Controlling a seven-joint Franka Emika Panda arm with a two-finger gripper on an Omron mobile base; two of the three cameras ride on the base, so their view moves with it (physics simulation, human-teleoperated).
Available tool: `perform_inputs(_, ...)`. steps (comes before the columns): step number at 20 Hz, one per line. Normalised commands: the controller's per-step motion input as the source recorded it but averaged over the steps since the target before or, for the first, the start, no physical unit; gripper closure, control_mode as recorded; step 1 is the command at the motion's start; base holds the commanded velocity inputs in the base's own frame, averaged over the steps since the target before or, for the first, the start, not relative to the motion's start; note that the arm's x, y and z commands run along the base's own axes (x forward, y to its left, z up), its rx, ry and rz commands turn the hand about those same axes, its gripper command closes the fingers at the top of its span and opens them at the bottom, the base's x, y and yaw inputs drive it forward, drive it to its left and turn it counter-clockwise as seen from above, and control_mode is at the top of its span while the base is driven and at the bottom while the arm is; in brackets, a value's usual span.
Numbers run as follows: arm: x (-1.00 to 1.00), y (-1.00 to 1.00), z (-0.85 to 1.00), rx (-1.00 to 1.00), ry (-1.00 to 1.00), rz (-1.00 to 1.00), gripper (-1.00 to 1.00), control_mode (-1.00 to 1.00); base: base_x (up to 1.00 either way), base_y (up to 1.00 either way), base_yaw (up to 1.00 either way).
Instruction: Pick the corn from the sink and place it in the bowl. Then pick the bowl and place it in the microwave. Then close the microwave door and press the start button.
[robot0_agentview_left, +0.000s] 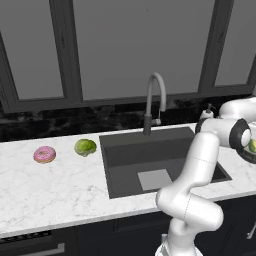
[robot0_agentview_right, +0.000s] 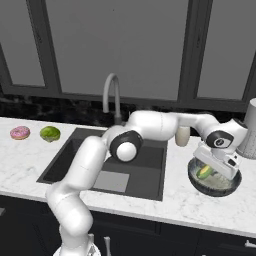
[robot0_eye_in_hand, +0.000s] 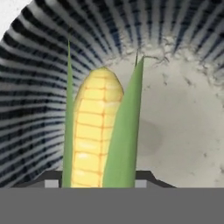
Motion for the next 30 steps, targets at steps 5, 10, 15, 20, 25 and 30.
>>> perform_inputs(5, 0.02, 0.00, -0.27, 0.00, 0.05, 0.00, -1.00, -1.00, 0.00, 0.00, 0.00)
perform_inputs(10, -0.31, -0.03, 0.06, 0.00, 0.00, 0.00, -1.00, -1.00, 0.00, 0.00, 0.00)
perform_inputs(15, -0.66, -0.18, 0.12, 0.01, 0.00, -0.02, -1.00, -1.00, 0.00, 0.00, 0.00)
perform_inputs(20, -0.59, 0.00, 0.58, 0.00, -0.07, 0.00, -1.00, -1.00, 0.00, 0.00, 0.00)
perform_inputs(25, -0.26, 0.00, 0.41, 0.00, -0.03, -0.02, -1.00, -1.00, 0.00, 0.00, 0.00)
perform_inputs(30, -0.04, -0.01, 0.04, -0.01, 0.02, -0.26, -1.00, -1.00, 0.00, 0.00, 0.00)
